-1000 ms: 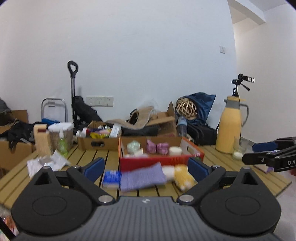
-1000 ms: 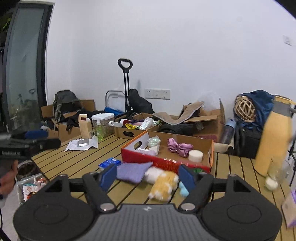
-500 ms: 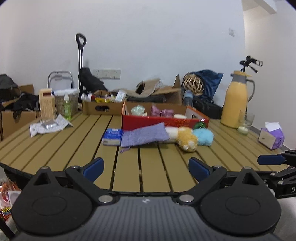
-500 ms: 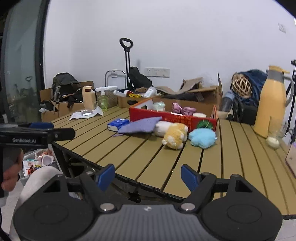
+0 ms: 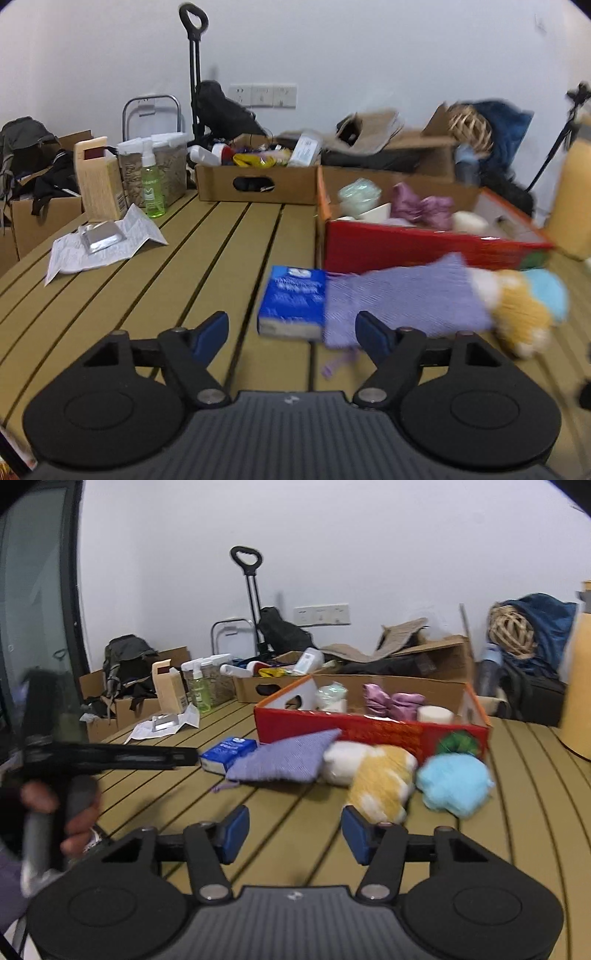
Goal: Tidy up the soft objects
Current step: 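Grasp the blue handkerchief tissue pack with the left tool, then close the right tool on the tissue pack beside the left tool and lift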
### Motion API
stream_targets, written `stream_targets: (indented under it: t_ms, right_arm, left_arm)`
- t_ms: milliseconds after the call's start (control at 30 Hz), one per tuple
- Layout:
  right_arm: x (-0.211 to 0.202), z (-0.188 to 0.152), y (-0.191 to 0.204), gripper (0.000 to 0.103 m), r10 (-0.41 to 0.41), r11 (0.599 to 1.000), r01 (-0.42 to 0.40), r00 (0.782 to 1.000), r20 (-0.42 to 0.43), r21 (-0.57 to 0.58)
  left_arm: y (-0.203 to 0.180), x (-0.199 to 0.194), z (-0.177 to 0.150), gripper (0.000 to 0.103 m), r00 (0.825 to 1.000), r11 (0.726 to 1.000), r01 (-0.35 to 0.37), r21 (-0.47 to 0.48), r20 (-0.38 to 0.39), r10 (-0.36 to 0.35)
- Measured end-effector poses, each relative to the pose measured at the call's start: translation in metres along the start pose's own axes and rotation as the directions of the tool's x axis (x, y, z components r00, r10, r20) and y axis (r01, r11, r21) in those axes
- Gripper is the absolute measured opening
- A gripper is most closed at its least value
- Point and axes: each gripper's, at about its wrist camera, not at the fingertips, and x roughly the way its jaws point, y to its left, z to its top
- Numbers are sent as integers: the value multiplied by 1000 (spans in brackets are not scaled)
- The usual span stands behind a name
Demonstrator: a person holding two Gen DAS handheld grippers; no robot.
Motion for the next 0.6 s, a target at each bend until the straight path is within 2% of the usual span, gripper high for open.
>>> stream_targets:
  t_ms: [67,100,133,200,300,367,400,467,533,567,600]
  right_arm:
    - [15,4,-3,50,16,1000,-16,1000,1,-15]
    - [21,4,-6,50,18,1000,-18,1000,1,-14]
    - [25,4,-9,50,16,1000,-16,1000,1,-6]
    - [34,-1,-16,50,8,1000,-8,1000,-7,18]
    - [43,-12,-27,50,-2,999,3,1000,-24,45]
    - [47,-19,-35,48,2,998,0,1000,-28,64]
    - [47,-21,-38,48,2,997,0,1000,-29,77]
    - [44,-25,-44,48,-3,995,4,1000,-15,99]
    - [40,-27,-52,48,-9,991,8,1000,10,130]
    - [38,-28,-57,48,-13,988,9,1000,22,154]
    - [37,-28,-62,48,-18,985,13,999,27,172]
  left_arm:
    - [2,25,4,78,1000,1000,-7,-10,-23,7]
    - [4,38,5,74,999,1000,-11,-20,-53,9]
    - [7,46,7,69,997,999,-14,-30,-77,11]
    - [11,53,5,52,995,999,10,-42,-99,-14]
    - [19,44,5,50,997,996,4,-87,-73,-10]
    - [21,22,8,50,999,995,-28,-100,-19,26]
    - [19,8,9,50,1000,995,-11,-101,8,11]
    - [9,-20,6,50,994,991,107,-85,49,-103]
    - [-17,-39,-8,50,968,968,252,-12,17,-252]
    - [-31,-44,-19,50,946,946,324,22,-18,-323]
    - [-45,-46,-31,50,915,914,402,53,-61,-398]
